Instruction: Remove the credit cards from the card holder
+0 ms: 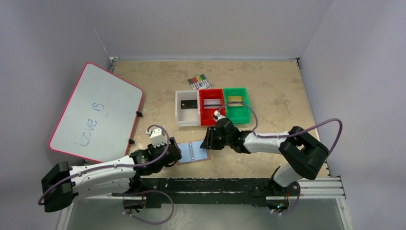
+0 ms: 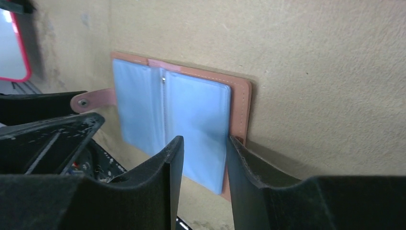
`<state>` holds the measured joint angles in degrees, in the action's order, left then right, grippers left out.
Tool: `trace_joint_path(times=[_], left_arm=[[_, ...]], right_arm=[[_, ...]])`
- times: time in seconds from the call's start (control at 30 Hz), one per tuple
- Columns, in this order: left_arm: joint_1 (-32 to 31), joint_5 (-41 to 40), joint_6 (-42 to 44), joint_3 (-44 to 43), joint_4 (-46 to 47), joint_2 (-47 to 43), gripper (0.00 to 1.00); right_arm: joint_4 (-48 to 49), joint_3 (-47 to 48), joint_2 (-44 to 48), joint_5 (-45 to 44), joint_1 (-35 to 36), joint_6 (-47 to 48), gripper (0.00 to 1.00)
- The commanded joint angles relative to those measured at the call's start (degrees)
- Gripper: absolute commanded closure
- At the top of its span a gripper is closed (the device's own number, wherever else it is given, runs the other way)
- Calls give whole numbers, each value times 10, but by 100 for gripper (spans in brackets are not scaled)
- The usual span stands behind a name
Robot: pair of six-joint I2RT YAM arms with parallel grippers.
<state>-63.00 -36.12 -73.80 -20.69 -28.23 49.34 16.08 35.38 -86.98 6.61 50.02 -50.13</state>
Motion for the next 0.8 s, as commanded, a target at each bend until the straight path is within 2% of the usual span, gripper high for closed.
trace_joint_path(times=[0.0, 0.17, 0.4, 0.53, 0.7, 0.77], left_arm=[[2, 3, 11, 2, 28, 6, 31], [2, 6, 14, 5, 34, 11, 33], [2, 17, 24, 7, 55, 19, 39], [1, 20, 26, 7, 62, 24, 41], [2, 23, 26, 6, 61, 23, 42], [2, 22, 26, 6, 58, 20, 42]], right_arm=[[-19, 23, -17, -25, 10, -4, 59], [-6, 27, -29, -12, 15, -3, 59], [83, 18, -20, 55, 16, -16, 75], [117, 24, -36, 90, 17, -23, 73], [119, 33, -57, 92, 20, -25, 73], [105, 38, -55, 79, 22, -20, 82]])
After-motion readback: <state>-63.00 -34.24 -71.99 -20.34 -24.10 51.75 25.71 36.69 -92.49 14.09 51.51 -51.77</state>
